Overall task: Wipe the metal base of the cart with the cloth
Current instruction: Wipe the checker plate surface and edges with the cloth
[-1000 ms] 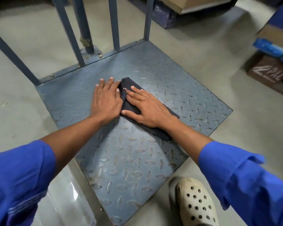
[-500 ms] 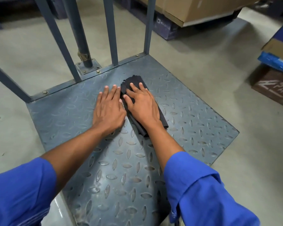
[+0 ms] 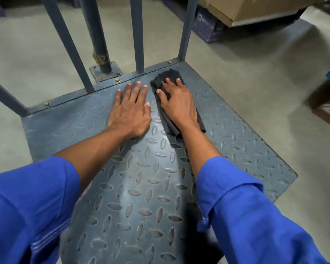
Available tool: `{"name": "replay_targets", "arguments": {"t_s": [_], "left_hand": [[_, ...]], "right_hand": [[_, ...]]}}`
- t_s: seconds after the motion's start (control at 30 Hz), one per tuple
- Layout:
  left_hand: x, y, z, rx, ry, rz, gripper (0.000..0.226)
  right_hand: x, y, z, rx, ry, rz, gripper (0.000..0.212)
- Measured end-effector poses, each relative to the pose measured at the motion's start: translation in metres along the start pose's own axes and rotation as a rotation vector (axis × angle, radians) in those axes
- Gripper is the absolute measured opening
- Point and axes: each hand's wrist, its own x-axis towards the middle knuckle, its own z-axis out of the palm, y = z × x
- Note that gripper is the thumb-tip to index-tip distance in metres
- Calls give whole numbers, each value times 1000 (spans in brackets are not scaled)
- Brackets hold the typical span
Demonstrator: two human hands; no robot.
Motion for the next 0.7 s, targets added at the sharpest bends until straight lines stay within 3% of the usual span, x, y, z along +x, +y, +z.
{"name": "replay_targets", "arguments": {"t_s": [0.17, 0.3, 0.33, 0.47, 0.7], "left_hand": [[-2, 1, -2, 9, 12, -13, 64], [-3, 2, -1, 18, 20, -14, 64], [-3, 2, 0, 17, 29, -18, 64], [2, 4, 3, 2, 53, -26, 63], [4, 4, 5, -22, 76, -32, 64]], "right_hand": [[10, -3, -1, -3, -13, 64, 53], [3, 1, -24, 385, -84, 114, 47], [-2, 4, -26, 384, -105, 83, 49], [-12, 10, -6, -101, -135, -61, 66], [28, 5, 7, -198, -95, 65, 62]]}}
